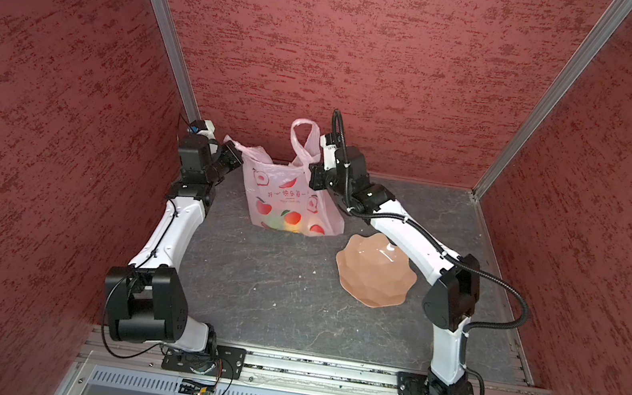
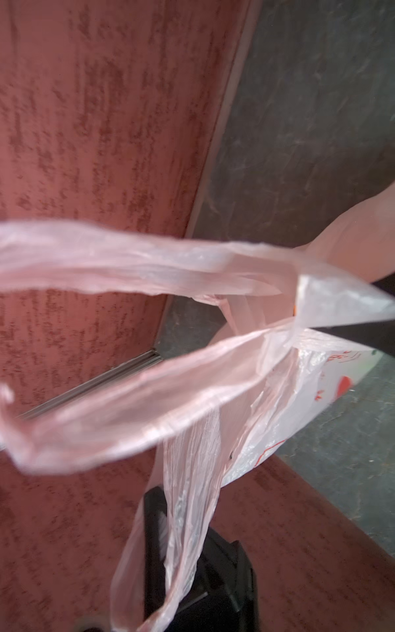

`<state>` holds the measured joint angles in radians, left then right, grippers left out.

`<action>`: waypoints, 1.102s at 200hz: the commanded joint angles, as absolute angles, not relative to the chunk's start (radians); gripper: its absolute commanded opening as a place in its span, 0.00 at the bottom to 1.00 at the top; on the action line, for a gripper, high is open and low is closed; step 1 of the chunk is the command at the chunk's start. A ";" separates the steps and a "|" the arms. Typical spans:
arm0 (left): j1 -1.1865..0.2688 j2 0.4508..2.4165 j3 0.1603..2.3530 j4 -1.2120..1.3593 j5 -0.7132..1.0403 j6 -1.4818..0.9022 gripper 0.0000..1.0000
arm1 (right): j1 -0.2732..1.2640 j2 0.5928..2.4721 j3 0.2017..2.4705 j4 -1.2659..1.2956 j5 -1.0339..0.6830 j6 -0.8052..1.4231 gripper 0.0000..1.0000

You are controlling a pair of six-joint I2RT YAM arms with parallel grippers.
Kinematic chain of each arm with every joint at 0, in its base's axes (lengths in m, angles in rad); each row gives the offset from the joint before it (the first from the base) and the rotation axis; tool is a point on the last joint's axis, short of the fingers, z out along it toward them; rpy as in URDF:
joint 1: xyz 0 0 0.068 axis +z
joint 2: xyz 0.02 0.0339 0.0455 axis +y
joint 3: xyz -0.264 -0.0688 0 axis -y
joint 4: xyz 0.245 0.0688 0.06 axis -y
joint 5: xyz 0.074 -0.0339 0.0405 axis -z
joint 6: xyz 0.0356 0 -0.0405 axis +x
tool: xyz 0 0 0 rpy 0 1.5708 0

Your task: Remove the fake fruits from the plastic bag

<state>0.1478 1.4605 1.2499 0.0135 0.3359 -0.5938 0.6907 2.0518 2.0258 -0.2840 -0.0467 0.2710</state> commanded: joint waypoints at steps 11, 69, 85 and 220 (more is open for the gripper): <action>0.161 1.436 1.308 -0.050 0.350 -0.643 0.00 | 0.689 2.091 2.150 -0.322 -0.128 0.245 0.00; 0.157 1.174 1.115 -0.266 0.329 -0.613 0.00 | 0.689 1.868 1.589 -0.042 -0.206 0.392 0.00; 0.153 1.097 1.069 -0.323 0.301 -0.587 0.00 | 0.690 1.814 1.442 0.035 -0.227 0.441 0.00; 0.017 0.903 0.750 -0.371 0.280 -0.605 0.00 | 0.709 1.517 1.231 -0.133 -0.164 0.409 0.50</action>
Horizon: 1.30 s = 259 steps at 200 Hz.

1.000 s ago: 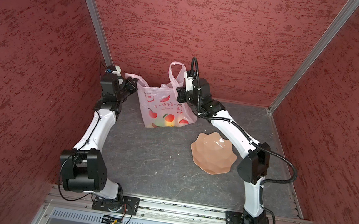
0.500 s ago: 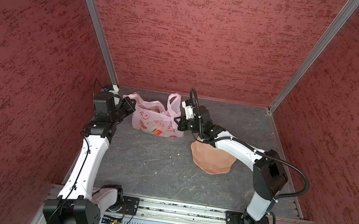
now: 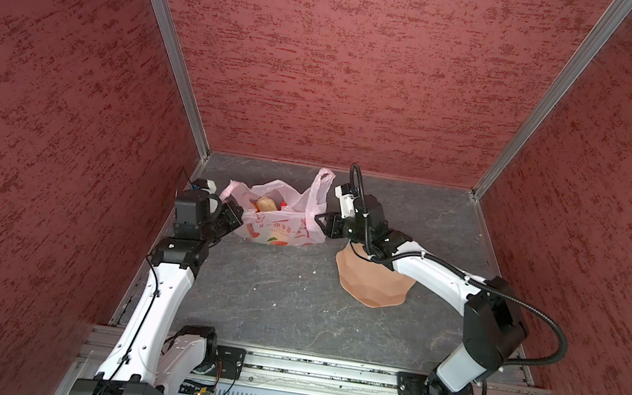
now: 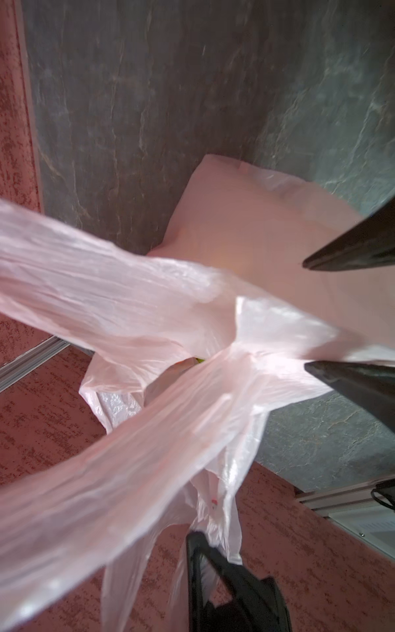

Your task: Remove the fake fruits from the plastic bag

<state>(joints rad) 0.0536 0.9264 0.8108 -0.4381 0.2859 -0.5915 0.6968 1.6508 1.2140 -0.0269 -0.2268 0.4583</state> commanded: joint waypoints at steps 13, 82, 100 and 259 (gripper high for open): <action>-0.002 0.894 0.713 -0.335 0.285 -0.616 0.00 | 0.715 1.463 1.249 -0.216 -0.112 0.383 0.53; -0.047 0.803 0.566 -0.220 0.242 -0.685 0.00 | 0.860 1.517 1.588 -0.379 -0.080 0.339 0.43; -0.056 0.769 0.549 -0.216 0.224 -0.695 0.00 | 0.935 1.650 1.742 -0.390 -0.120 0.363 0.39; -0.027 0.553 0.496 -0.364 0.173 -0.709 0.00 | 1.002 2.105 2.065 -0.683 0.144 0.499 0.23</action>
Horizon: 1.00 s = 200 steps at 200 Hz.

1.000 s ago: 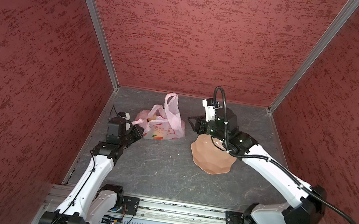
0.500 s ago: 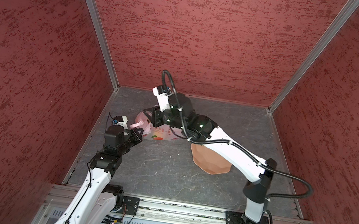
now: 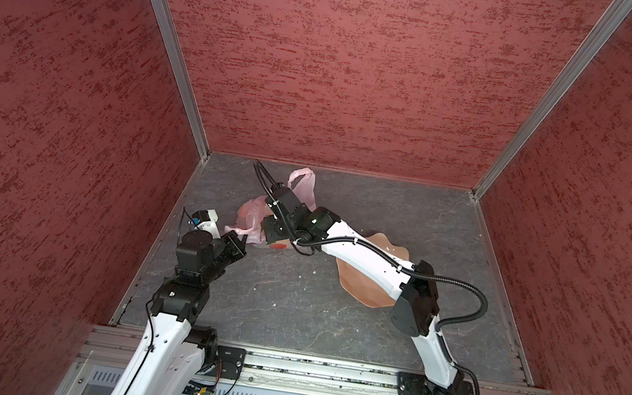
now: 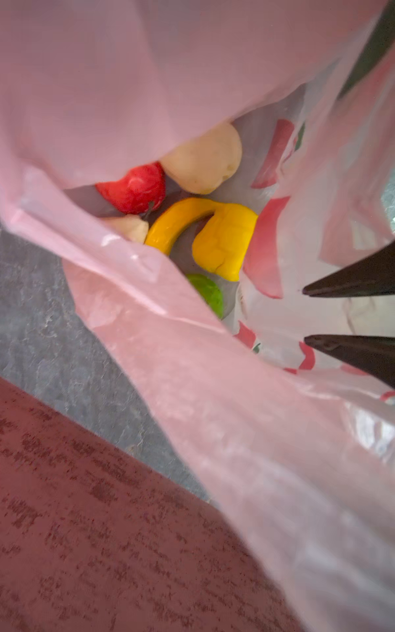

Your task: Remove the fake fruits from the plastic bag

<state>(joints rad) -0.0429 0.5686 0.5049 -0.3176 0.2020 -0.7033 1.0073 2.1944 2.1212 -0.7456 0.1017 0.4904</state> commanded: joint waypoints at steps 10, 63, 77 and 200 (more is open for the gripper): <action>-0.020 0.550 0.497 -0.369 0.183 -0.713 0.00 | 0.995 2.095 2.030 -0.664 0.124 0.497 0.23; -0.008 0.589 0.581 -0.446 0.318 -0.660 0.44 | 0.974 2.058 1.877 -0.496 0.026 0.468 0.23; -0.011 0.613 0.619 -0.501 0.336 -0.620 0.55 | 0.967 2.049 1.857 -0.465 0.005 0.471 0.23; -0.280 0.793 0.934 -0.854 0.115 -0.401 0.79 | 0.909 2.050 1.911 -0.339 -0.102 0.518 0.23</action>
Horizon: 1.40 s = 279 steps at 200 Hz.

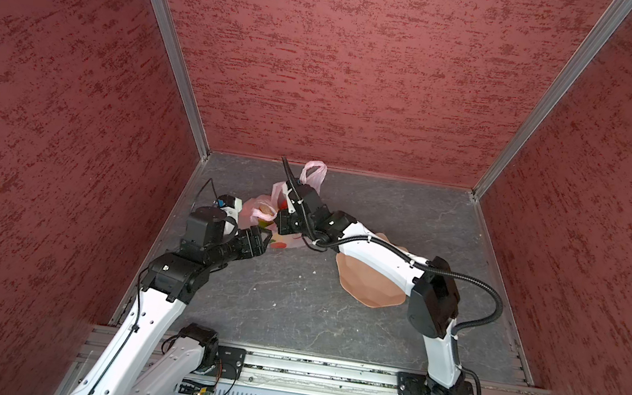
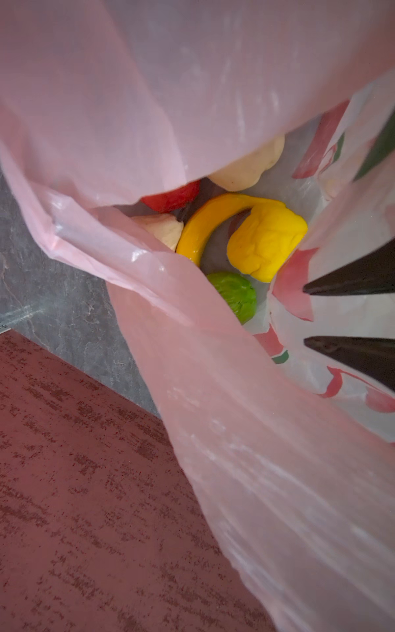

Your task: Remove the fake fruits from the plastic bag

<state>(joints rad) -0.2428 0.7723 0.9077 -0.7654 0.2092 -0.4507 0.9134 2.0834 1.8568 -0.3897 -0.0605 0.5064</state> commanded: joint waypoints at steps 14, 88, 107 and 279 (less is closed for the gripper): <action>-0.281 0.814 0.941 -0.832 0.084 -0.392 0.83 | 0.910 2.060 1.923 -0.332 -0.131 0.511 0.23; -0.275 0.959 1.013 -0.653 -0.052 -0.316 0.90 | 0.909 2.061 1.890 -0.302 -0.149 0.518 0.23; -0.264 0.969 1.025 -0.627 -0.029 -0.309 0.95 | 0.908 2.072 1.891 -0.298 -0.153 0.523 0.23; -0.081 1.092 0.895 -0.316 0.069 -0.538 0.99 | 0.896 2.077 1.699 -0.335 -0.202 0.532 0.21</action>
<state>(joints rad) -0.1070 1.0798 0.9310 -0.3634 0.0204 -0.4767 0.8913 2.0834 1.7573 -0.3153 -0.1833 0.5331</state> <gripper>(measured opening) 0.995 0.214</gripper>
